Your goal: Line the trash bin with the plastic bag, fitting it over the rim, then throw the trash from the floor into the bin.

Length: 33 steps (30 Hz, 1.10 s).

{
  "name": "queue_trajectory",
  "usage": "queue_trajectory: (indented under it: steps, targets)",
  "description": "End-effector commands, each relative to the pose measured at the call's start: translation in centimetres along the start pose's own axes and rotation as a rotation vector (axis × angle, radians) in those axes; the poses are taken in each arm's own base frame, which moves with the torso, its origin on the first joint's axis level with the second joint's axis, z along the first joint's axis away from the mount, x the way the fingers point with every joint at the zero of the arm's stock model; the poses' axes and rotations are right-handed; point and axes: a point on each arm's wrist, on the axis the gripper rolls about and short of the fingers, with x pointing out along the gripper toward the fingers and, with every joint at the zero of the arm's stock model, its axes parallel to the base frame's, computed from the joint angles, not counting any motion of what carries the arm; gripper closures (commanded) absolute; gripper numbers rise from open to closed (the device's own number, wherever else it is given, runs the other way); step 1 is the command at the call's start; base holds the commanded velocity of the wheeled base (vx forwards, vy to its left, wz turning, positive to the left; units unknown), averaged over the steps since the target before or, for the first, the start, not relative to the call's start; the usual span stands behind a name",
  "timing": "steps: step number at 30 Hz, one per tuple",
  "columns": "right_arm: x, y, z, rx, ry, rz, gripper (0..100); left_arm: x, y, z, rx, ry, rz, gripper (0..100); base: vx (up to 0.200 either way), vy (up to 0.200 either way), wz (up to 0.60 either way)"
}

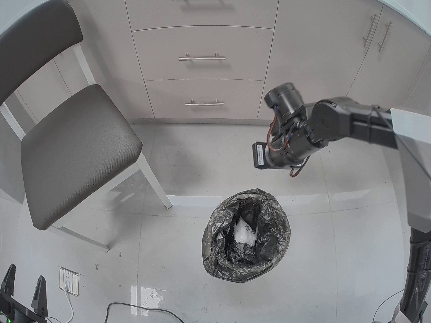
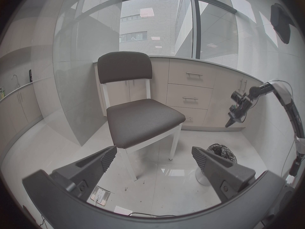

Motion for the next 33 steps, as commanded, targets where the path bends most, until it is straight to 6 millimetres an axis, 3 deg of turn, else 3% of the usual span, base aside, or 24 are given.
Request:
queue_trajectory:
  steps: [1, 2, 3, 4, 8, 12, 13, 14, 15, 16, 25, 31, 33]
  targets:
    - [-11.5, -0.6, 1.9, 0.006, -0.123, 0.022, 100, -0.1, 0.0, -0.2, -0.007, -0.009, 0.001, 0, 0.0, 0.0, 0.0]
    - [-13.2, -0.8, 1.8, 0.007, -0.128, 0.022, 100, -0.1, 0.0, -0.2, -0.007, -0.009, 0.001, 0, 0.0, 0.0, 0.0]
    - [-13.2, -0.8, 1.8, 0.007, -0.128, 0.022, 100, -0.1, 0.0, -0.2, -0.007, -0.009, 0.001, 0, 0.0, 0.0, 0.0]
    - [-16.7, -1.3, 1.5, 0.008, -0.144, 0.027, 100, 0.0, 0.0, -0.3, -0.007, -0.009, 0.001, 0, 0.0, 0.0, 0.0]
    - [-23.7, -2.2, 0.7, -0.029, -0.237, 0.061, 100, 0.0, 0.0, -0.6, 0.065, 0.009, -0.026, 0, 0.0, 0.0, 0.0]
    - [-27.6, -2.8, -0.2, -0.085, -0.296, 0.075, 100, 0.0, -0.1, -0.6, 0.083, 0.018, -0.06, 0, 0.0, 0.0, 0.0]
    - [-27.8, -2.9, -0.2, -0.088, -0.299, 0.076, 100, 0.0, -0.1, -0.6, 0.081, 0.018, -0.059, 0, 0.0, 0.0, 0.0]
    - [-30.1, -3.4, -1.0, -0.115, -0.322, 0.081, 100, 0.0, -0.1, -0.6, 0.068, 0.02, -0.059, 0, 0.0, 0.0, 0.0]
    - [-30.1, -3.4, -1.0, -0.115, -0.322, 0.081, 100, 0.0, -0.1, -0.6, 0.068, 0.02, -0.059, 0, 0.0, 0.0, 0.0]
    - [-32.2, -4.0, -2.0, -0.145, -0.341, 0.079, 100, 0.0, -0.1, -0.6, 0.06, 0.02, -0.058, 0, 0.0, 0.0, 0.0]
    - [-41.6, -8.0, -8.2, -0.28, -0.421, -0.006, 100, 0.0, -0.1, -0.7, 0.062, 0.018, -0.058, 0, 0.0, 0.0, 0.0]
    - [-46.1, -9.8, -12.4, -0.39, -0.498, -0.144, 100, 0.0, -0.1, -0.7, 0.06, 0.018, -0.056, 0, 0.0, 0.0, 0.0]
    - [-48.3, -10.3, -15.1, -0.384, -0.543, -0.187, 100, 0.0, -0.1, -0.7, 0.059, 0.018, -0.056, 0, 0.0, 0.0, 0.0]
